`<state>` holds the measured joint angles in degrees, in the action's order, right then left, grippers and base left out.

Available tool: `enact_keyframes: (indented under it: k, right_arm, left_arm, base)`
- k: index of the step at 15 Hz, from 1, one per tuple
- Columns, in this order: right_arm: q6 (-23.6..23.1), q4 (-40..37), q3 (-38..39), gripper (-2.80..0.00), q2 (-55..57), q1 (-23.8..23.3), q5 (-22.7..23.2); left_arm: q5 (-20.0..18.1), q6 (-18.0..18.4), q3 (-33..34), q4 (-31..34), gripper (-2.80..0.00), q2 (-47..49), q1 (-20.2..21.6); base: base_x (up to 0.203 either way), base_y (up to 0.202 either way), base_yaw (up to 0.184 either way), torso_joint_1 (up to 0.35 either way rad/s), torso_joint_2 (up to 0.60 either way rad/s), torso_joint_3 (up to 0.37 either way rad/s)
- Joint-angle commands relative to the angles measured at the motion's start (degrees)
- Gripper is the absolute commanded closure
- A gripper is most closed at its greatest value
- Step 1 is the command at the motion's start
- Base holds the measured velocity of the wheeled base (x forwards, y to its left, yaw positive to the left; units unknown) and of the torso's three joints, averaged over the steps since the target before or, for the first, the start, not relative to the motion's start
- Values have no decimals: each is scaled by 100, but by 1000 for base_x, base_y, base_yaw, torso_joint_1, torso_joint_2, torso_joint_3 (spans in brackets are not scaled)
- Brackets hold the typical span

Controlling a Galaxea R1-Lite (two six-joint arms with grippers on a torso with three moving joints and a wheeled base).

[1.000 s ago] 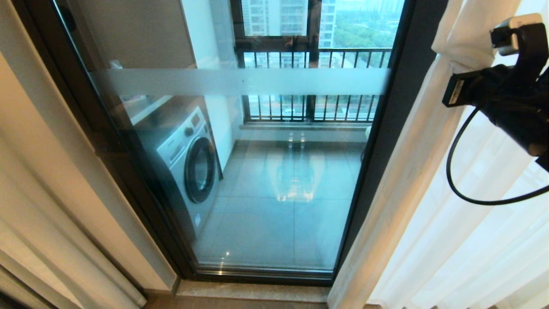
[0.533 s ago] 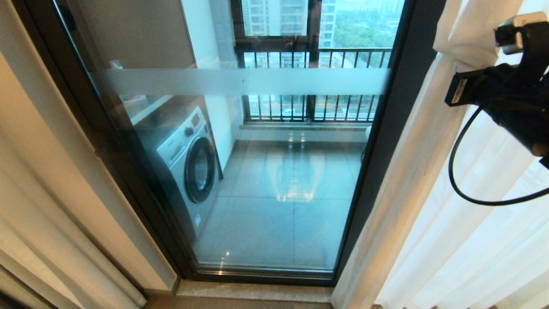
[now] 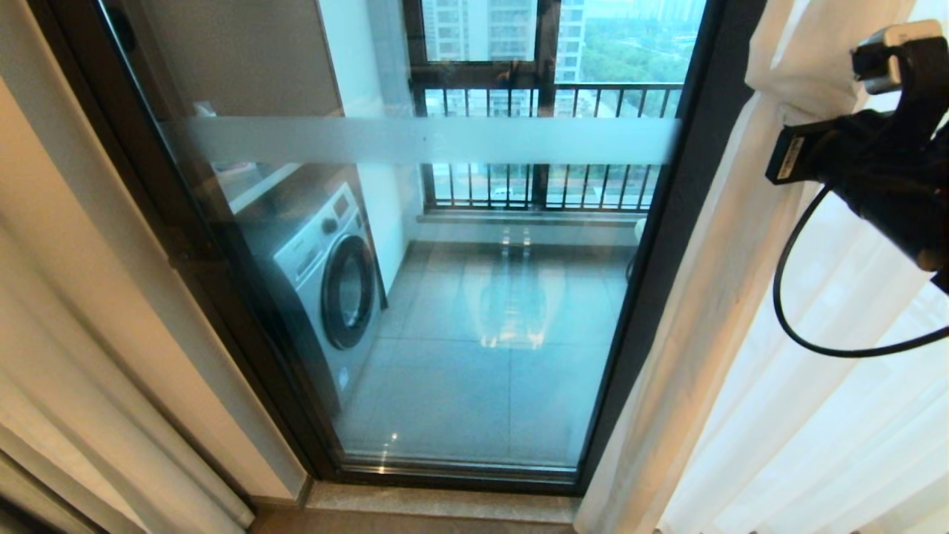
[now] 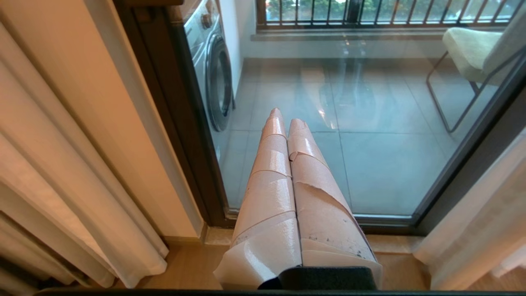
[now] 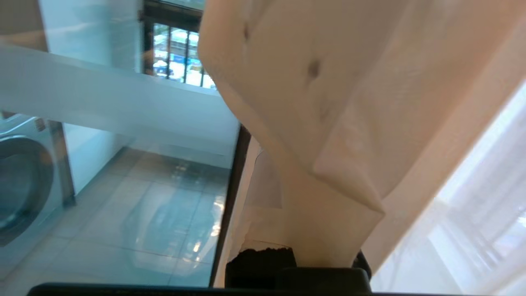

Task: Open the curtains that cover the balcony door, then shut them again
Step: Pull the inner curtains open on both sides

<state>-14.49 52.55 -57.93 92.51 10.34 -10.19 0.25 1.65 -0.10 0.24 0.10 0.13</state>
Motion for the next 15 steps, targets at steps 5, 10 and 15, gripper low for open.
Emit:
enact_keyframes:
  k: [5, 10, 15]
  right_arm:
    - [-10, 39, 111, 0, -67, -5, -27]
    - [-10, 44, 142, 0, -76, -5, -27]
    - [-18, 138, 98, 0, -76, -49, -44]
  left_arm:
    - [2, 2, 1, 2, 0, -1, 4]
    - [2, -7, 1, 2, 0, -1, 4]
    - [2, -7, 1, -6, 0, -1, 4]
  base:
    - [0, -166, 4, 1, 3, 1]
    - [0, -185, 3, 3, 3, 3]
    - [0, -183, 5, 1, 2, 4]
